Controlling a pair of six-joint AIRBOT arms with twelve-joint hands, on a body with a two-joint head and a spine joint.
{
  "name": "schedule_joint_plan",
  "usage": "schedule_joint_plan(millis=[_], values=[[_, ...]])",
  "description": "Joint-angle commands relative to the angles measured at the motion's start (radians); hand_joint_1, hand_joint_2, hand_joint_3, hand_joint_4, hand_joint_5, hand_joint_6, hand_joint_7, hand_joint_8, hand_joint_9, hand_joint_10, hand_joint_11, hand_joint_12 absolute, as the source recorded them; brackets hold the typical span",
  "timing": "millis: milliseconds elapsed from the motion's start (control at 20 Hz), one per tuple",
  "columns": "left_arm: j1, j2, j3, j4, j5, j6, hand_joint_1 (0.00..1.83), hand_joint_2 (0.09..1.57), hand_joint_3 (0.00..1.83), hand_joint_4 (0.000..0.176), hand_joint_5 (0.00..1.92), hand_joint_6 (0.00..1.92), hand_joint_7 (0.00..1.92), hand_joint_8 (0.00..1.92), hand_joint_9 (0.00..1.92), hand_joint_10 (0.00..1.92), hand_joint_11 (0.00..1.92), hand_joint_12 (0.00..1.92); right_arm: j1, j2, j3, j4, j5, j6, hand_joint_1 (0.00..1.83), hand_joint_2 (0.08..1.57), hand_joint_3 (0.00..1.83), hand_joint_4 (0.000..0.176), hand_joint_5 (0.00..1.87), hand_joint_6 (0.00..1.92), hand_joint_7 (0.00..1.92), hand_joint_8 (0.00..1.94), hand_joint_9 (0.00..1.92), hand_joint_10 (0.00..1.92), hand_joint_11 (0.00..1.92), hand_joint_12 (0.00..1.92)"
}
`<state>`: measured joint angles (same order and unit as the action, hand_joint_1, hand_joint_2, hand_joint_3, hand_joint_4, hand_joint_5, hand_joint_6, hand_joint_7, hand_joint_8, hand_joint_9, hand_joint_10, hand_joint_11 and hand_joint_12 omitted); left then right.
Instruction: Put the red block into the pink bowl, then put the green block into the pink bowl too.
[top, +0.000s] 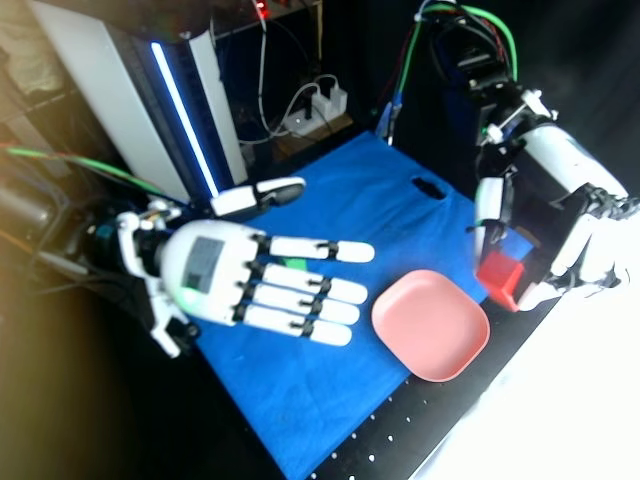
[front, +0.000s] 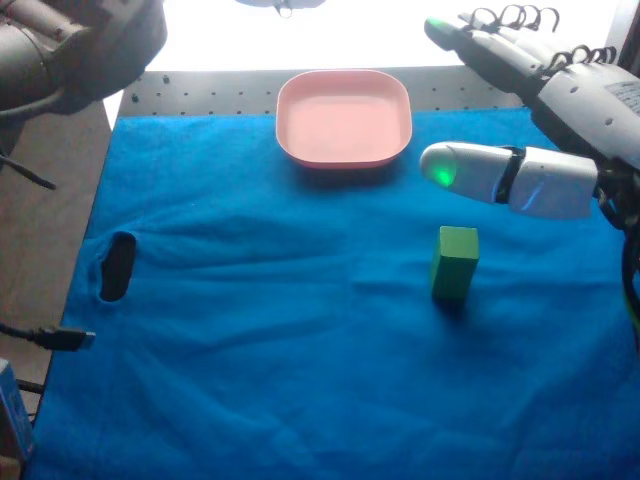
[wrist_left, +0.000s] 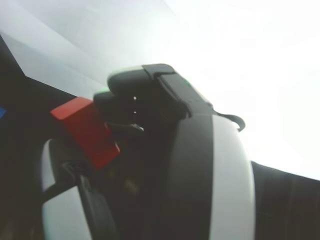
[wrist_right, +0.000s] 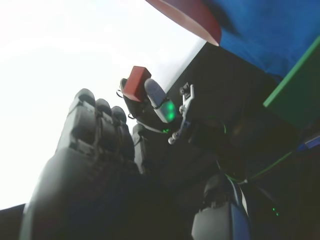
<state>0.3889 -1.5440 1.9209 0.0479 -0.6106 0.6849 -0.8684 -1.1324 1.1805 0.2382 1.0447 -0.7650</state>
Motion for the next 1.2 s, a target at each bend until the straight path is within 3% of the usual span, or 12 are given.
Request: schedule_joint_plan(millis=[0, 50, 100, 200, 250, 350, 400, 550, 700, 800, 1050, 1150], values=[[-0.016, -0.006, 0.007, -0.01, -0.12, -0.005, 1.2, 0.99, 0.0, 0.0, 1.3, 0.4, 0.94, 1.08, 0.82, 1.39, 0.6, 1.78, 0.016, -0.003, 0.004, -0.009, 0.12, 0.008, 0.02, 0.87, 0.0, 0.161, 0.03, 0.0, 0.04, 0.01, 0.0, 0.0, 0.0, 0.0], [-0.016, -0.007, 0.01, -0.009, -0.118, -0.005, 1.21, 0.99, 0.0, 0.0, 1.29, 0.41, 0.89, 1.25, 0.77, 1.54, 0.61, 1.86, 0.018, -0.006, 0.004, -0.013, 0.12, 0.008, 0.0, 0.89, 0.0, 0.13, 0.04, 0.0, 0.05, 0.01, 0.0, 0.0, 0.0, 0.0], [-0.016, -0.008, 0.011, -0.01, -0.118, -0.006, 1.21, 0.99, 0.0, 0.0, 1.29, 0.41, 0.89, 1.25, 0.77, 1.54, 0.61, 1.86, 0.019, -0.006, 0.004, -0.015, 0.12, 0.008, 0.0, 0.89, 0.0, 0.13, 0.04, 0.0, 0.05, 0.01, 0.0, 0.0, 0.0, 0.0], [-0.016, -0.015, 0.016, -0.01, -0.119, -0.009, 1.28, 1.02, 0.0, 0.0, 1.29, 0.24, 1.12, 0.94, 0.98, 0.93, 0.75, 1.48, 0.021, -0.009, 0.004, -0.017, 0.12, 0.009, 0.0, 0.9, 0.0, 0.133, 0.05, 0.0, 0.05, 0.01, 0.0, 0.0, 0.0, 0.0], [-0.01, -0.019, 0.021, -0.011, -0.117, -0.014, 1.27, 1.03, 0.0, 0.0, 1.17, 0.55, 1.23, 0.68, 1.07, 0.58, 0.76, 1.25, 0.022, -0.011, 0.005, -0.019, 0.12, 0.011, 0.0, 0.91, 0.01, 0.134, 0.05, 0.0, 0.06, 0.01, 0.0, 0.0, 0.0, 0.0], [0.008, -0.033, 0.046, -0.012, -0.119, -0.053, 1.27, 1.03, 0.0, 0.0, 1.17, 0.53, 1.21, 0.73, 1.13, 0.41, 0.75, 1.18, 0.022, -0.013, 0.006, -0.02, 0.12, 0.011, 0.0, 0.91, 0.01, 0.148, 0.05, 0.0, 0.06, 0.01, 0.0, 0.0, 0.0, 0.0], [0.019, -0.044, 0.065, -0.012, -0.122, -0.085, 1.22, 1.01, 0.0, 0.0, 1.26, 0.43, 1.02, 1.21, 1.03, 1.29, 0.86, 1.77, 0.022, -0.014, 0.008, -0.02, 0.12, 0.012, 0.0, 0.91, 0.01, 0.174, 0.05, 0.0, 0.08, 0.01, 0.0, 0.0, 0.0, 0.0], [0.039, -0.057, 0.085, -0.03, -0.122, -0.101, 1.29, 1.06, 0.0, 0.0, 1.22, 0.26, 1.09, 1.07, 1.1, 1.09, 0.93, 1.53, 0.024, -0.015, 0.01, -0.023, 0.12, 0.013, 0.0, 0.93, 0.01, 0.166, 0.06, 0.01, 0.09, 0.01, 0.0, 0.0, 0.0, 0.0], [0.053, -0.067, 0.089, -0.036, -0.122, -0.105, 1.2, 1.0, 0.0, 0.0, 1.27, 0.46, 1.05, 1.06, 1.02, 1.31, 0.91, 1.66, 0.025, -0.015, 0.011, -0.023, 0.12, 0.015, 0.0, 0.92, 0.0, 0.14, 0.05, 0.0, 0.1, 0.01, 0.0, 0.0, 0.0, 0.0], [0.063, -0.077, 0.103, -0.037, -0.127, -0.126, 1.22, 1.01, 0.01, 0.0, 1.23, 0.5, 1.15, 0.82, 1.15, 1.09, 1.01, 1.47, 0.025, -0.017, 0.012, -0.024, 0.12, 0.015, 0.03, 0.91, 0.0, 0.151, 0.05, 0.0, 0.08, 0.0, 0.0, 0.0, 0.0, 0.0], [0.074, -0.082, 0.108, -0.037, -0.139, -0.144, 1.29, 1.03, 0.0, 0.0, 1.27, 0.22, 1.16, 0.95, 1.15, 0.92, 1.0, 1.34, 0.029, -0.018, 0.015, -0.029, 0.12, 0.017, 0.0, 0.9, 0.0, 0.139, 0.04, 0.0, 0.07, 0.0, 0.0, 0.0, 0.0, 0.0], [0.077, -0.083, 0.108, -0.037, -0.14, -0.146, 1.21, 0.99, 0.0, 0.0, 1.3, 0.4, 1.11, 1.21, 1.11, 1.4, 1.03, 1.69, 0.03, -0.018, 0.015, -0.029, 0.12, 0.018, 0.0, 0.9, 0.0, 0.136, 0.04, 0.0, 0.06, 0.0, 0.0, 0.0, 0.0, 0.0]])
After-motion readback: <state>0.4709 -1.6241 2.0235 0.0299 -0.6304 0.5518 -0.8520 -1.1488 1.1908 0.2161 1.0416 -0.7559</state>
